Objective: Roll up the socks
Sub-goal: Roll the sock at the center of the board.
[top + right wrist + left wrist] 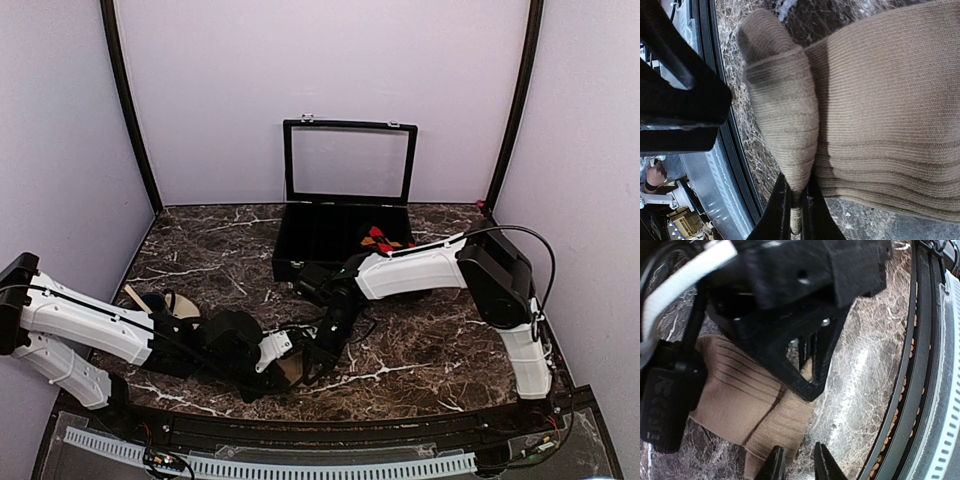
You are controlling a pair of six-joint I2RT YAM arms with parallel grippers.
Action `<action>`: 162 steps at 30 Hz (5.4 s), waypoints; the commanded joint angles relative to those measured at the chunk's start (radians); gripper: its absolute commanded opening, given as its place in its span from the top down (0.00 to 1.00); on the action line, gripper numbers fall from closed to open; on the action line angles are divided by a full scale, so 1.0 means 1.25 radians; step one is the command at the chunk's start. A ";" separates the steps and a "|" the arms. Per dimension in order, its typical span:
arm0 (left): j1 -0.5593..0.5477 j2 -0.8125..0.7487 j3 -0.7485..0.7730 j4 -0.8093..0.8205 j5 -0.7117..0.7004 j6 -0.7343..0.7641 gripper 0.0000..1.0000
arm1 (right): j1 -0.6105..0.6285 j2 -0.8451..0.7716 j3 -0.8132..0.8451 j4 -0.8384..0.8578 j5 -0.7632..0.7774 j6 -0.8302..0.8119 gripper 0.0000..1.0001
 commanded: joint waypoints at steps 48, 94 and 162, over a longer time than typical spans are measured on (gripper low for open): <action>-0.010 0.234 0.148 -0.116 -0.021 0.165 0.71 | -0.032 0.034 0.024 -0.064 -0.085 -0.039 0.96; 0.049 0.204 0.054 0.021 0.173 -0.076 1.00 | -0.122 -0.046 -0.054 0.174 -0.083 0.095 0.68; 0.203 0.495 0.384 -0.015 0.686 0.121 1.00 | -0.277 -0.479 -0.557 0.517 0.277 0.282 0.76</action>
